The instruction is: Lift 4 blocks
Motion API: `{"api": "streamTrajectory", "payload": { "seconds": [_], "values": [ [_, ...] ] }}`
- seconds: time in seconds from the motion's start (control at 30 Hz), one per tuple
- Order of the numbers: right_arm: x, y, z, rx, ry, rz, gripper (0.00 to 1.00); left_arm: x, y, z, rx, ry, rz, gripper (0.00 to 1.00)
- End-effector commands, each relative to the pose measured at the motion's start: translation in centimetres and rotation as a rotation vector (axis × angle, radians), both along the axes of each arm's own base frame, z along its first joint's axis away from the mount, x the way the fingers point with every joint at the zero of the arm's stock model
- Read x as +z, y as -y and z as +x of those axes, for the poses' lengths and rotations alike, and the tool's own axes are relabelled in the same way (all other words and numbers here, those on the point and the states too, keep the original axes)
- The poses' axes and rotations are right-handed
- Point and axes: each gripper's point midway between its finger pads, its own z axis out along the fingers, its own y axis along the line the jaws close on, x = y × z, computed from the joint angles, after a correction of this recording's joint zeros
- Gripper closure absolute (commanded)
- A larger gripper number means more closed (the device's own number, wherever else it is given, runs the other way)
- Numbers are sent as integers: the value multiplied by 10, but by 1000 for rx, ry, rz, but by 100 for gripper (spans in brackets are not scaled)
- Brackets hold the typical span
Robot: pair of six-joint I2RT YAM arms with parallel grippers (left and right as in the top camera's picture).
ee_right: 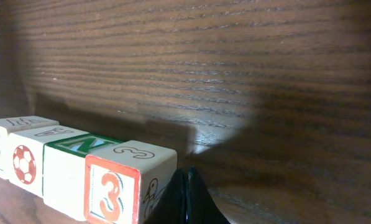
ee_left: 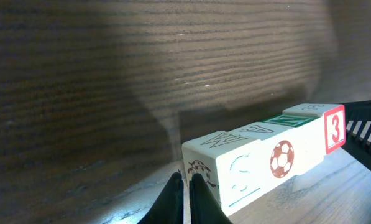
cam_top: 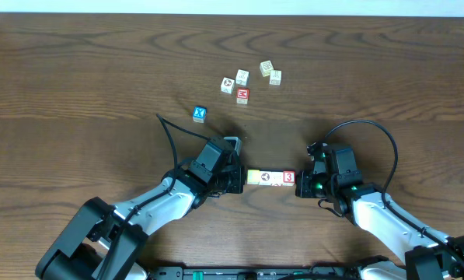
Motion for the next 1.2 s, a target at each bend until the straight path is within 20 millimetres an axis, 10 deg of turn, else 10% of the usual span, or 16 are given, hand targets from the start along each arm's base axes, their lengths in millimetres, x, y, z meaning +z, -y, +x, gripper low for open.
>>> {"api": "streamTrajectory", "payload": {
  "seconds": [0.0, 1.17],
  "values": [
    [-3, 8, 2, -22, 0, -41, 99, -2, -1, 2, -5, 17, 20, 93],
    [17, 4, 5, 6, 24, -33, 99, -20, 0, -1, -15, -22, 30, 93]
  ]
}}
